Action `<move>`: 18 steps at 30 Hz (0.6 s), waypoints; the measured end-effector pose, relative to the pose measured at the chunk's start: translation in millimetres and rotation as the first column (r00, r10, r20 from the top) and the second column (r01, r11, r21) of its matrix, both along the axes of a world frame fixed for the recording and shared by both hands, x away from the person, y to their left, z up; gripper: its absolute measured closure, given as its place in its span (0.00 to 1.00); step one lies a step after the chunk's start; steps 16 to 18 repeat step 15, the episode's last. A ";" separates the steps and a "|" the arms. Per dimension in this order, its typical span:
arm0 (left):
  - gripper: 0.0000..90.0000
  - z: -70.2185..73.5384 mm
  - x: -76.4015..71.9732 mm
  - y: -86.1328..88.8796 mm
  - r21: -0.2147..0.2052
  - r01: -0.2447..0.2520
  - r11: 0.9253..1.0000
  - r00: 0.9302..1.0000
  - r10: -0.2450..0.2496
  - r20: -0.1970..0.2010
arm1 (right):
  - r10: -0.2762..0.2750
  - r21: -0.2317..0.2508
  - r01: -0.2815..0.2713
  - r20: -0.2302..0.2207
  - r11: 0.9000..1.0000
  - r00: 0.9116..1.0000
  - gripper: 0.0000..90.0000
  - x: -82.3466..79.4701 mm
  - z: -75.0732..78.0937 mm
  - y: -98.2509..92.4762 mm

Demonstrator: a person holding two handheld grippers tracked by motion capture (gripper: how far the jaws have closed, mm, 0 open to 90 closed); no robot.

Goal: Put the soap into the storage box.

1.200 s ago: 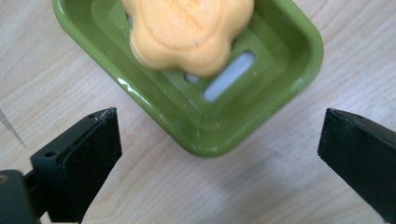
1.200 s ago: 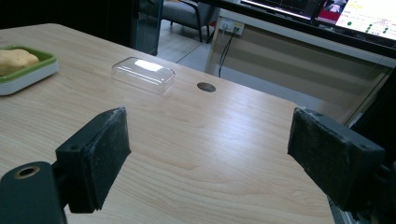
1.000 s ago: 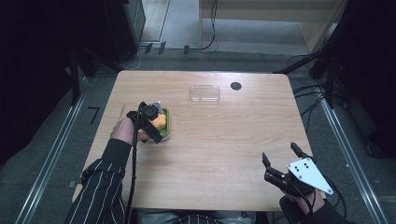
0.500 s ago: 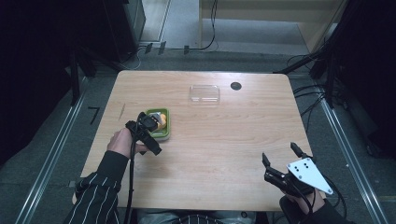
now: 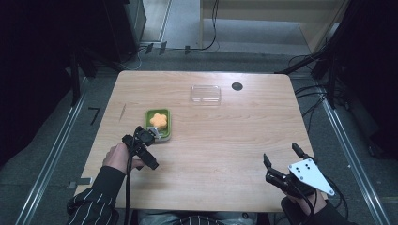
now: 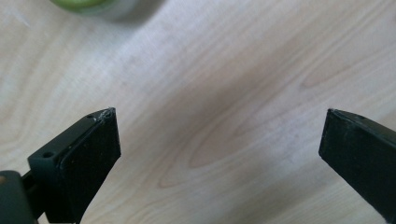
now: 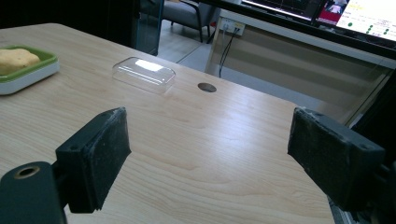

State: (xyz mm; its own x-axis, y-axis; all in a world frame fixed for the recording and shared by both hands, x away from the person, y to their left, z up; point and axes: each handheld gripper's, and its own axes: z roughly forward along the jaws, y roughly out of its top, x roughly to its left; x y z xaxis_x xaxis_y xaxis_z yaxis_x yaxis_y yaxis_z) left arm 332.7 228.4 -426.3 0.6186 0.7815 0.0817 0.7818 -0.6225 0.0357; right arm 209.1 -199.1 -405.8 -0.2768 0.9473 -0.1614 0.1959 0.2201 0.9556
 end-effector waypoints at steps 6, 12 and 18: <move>0.00 -5.6 -14.4 4.0 -0.013 0.007 1.000 1.000 -0.007 0.000 | 0.001 -0.002 -0.001 -0.002 1.000 1.000 0.15 0.1 0.0 -0.2; 0.00 -12.9 -21.4 10.0 -0.049 0.010 0.999 1.000 -0.012 -0.027 | 0.001 -0.004 -0.001 -0.001 1.000 1.000 0.15 0.0 -0.2 -0.5; 0.00 -13.8 -19.4 11.4 -0.056 0.001 0.998 1.000 -0.002 -0.013 | -0.004 -0.001 0.004 0.000 1.000 1.000 0.15 -0.1 -0.4 -1.6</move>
